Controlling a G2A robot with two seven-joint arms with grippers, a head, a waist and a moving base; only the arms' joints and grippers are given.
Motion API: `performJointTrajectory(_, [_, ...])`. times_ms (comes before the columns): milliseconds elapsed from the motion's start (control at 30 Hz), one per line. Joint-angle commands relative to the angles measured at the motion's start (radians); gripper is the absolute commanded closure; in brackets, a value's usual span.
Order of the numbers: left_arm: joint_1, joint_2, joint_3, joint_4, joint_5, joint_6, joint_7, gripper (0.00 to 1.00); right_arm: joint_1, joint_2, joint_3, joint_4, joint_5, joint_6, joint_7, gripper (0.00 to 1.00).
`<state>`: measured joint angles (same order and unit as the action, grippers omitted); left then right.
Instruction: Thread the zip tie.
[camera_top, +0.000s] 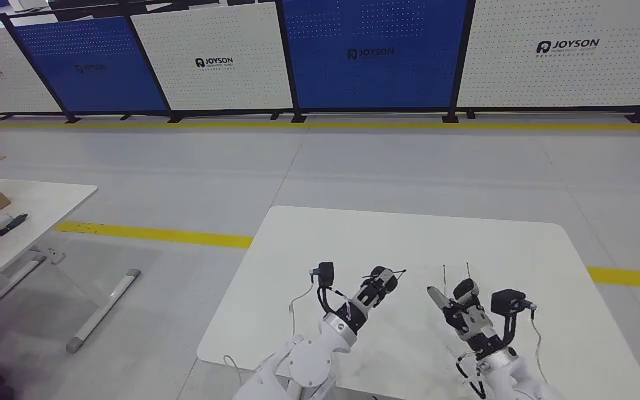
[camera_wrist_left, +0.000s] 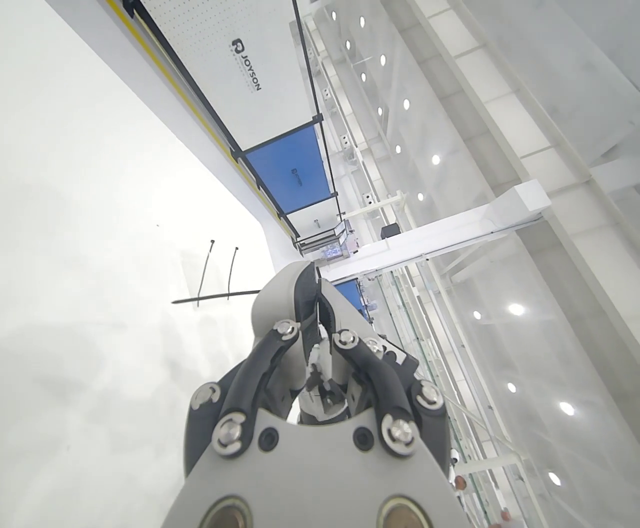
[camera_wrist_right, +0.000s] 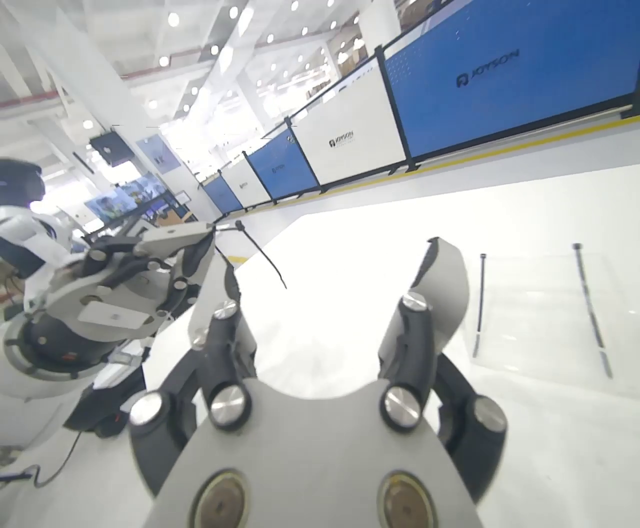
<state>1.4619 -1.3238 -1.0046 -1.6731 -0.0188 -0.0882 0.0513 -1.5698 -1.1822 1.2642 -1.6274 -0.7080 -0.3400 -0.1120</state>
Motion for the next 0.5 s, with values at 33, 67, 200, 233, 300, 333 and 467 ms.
performJointTrajectory(33, [0.006,0.001,-0.012,0.006,0.0,-0.001,0.009,1.0,-0.049,0.013,0.052,-0.019,0.065,0.0,-0.079,0.0])
performJointTrajectory(67, [0.009,0.002,-0.016,0.009,-0.003,-0.001,0.012,1.0,-0.066,0.017,0.07,-0.025,0.091,0.0,-0.109,0.0])
performJointTrajectory(200, [0.016,0.003,-0.031,0.02,-0.016,-0.002,0.011,1.0,-0.119,0.041,0.118,-0.068,0.225,0.0,-0.142,0.0])
performJointTrajectory(233, [0.017,0.003,-0.031,0.02,-0.026,-0.001,0.007,1.0,-0.119,0.041,0.118,-0.068,0.225,0.0,-0.142,0.0])
performJointTrajectory(300, [0.018,0.003,-0.03,0.021,-0.045,0.003,-0.01,1.0,-0.119,0.041,0.118,-0.068,0.225,0.0,-0.142,0.0])
performJointTrajectory(333, [0.018,0.003,-0.03,0.021,-0.045,0.003,-0.01,1.0,-0.119,0.041,0.118,-0.068,0.225,0.0,-0.142,0.0])
performJointTrajectory(467, [0.018,0.003,-0.03,0.021,-0.045,0.003,-0.01,1.0,-0.119,0.041,0.118,-0.068,0.225,0.0,-0.142,0.0])
